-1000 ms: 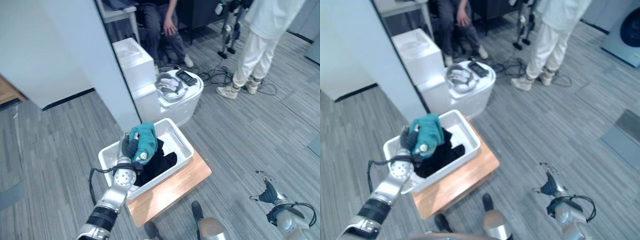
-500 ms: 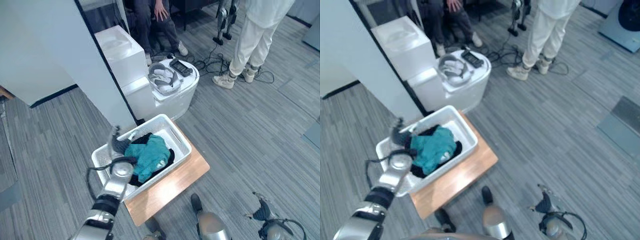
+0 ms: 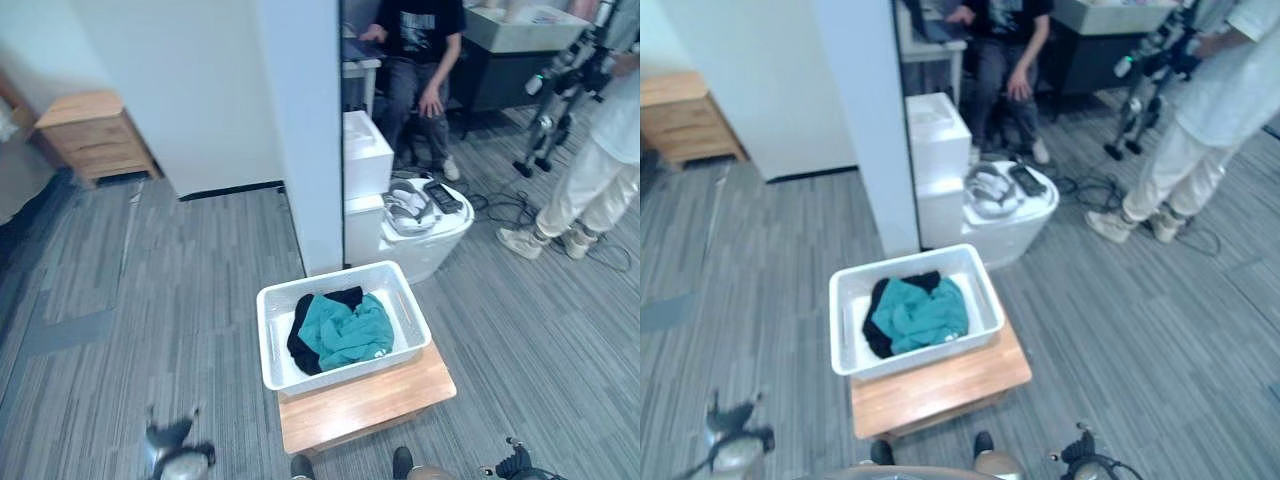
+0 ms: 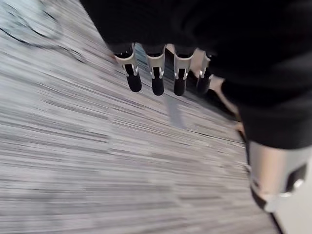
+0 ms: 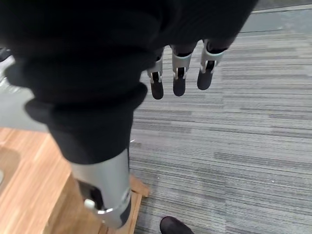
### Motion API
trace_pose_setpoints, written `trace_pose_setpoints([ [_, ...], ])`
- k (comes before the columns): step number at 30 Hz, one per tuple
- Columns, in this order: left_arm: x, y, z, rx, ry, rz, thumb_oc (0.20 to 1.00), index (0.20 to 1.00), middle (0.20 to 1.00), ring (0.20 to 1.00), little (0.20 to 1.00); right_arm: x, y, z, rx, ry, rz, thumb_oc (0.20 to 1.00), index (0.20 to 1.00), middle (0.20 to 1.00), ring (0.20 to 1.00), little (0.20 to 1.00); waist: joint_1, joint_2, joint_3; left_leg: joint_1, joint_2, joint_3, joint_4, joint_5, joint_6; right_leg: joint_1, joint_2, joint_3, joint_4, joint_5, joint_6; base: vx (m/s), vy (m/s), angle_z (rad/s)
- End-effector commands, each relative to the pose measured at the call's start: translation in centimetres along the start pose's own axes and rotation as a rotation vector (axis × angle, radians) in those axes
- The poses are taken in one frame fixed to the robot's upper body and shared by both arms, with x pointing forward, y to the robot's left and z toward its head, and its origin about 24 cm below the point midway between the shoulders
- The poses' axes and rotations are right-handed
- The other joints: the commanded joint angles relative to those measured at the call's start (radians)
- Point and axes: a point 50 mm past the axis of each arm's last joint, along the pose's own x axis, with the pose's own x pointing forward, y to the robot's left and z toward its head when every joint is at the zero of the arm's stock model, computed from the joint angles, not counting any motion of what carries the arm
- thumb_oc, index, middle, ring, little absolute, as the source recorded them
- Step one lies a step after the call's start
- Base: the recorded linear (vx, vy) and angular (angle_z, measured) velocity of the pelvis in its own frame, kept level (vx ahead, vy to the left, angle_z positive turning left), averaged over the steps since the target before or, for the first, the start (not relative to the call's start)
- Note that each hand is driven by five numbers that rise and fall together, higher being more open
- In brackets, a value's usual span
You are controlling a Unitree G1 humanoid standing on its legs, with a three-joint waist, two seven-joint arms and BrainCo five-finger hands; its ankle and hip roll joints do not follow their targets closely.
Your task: Tidy up the quilt and then pick up the clothes from the bed and put them into the laundry hamper.
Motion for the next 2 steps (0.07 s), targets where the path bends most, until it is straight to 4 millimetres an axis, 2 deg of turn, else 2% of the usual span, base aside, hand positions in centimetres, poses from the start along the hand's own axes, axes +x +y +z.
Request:
trace_pose_setpoints([
  [1, -0.1, -3.2, 3.5, 0.035, -0.095, -0.107, 1.0, 1.0, 1.0, 1.0, 1.0, 0.8, -2.1, 0.8, -0.039, 0.001, -0.053, 1.0, 1.0, 1.0, 1.0, 1.0, -0.006, 0.031, 0.027, 0.037, -0.028, -0.034, 0.002, -0.102, -0.011, 0.03, -0.003, -0.002, 0.027, -0.127, 0.053, 0.05, 0.014, 0.36],
  [2, -0.2, -3.3, 2.5, 0.067, -0.061, -0.115, 1.0, 1.0, 1.0, 1.0, 1.0, 0.8, -2.0, 0.8, -0.05, 0.007, -0.049, 1.0, 1.0, 1.0, 1.0, 1.0, -0.001, 0.03, 0.025, 0.037, -0.029, -0.038, 0.002, -0.103, -0.01, 0.033, -0.005, -0.007, 0.025, -0.128, 0.053, 0.06, 0.022, 0.37],
])
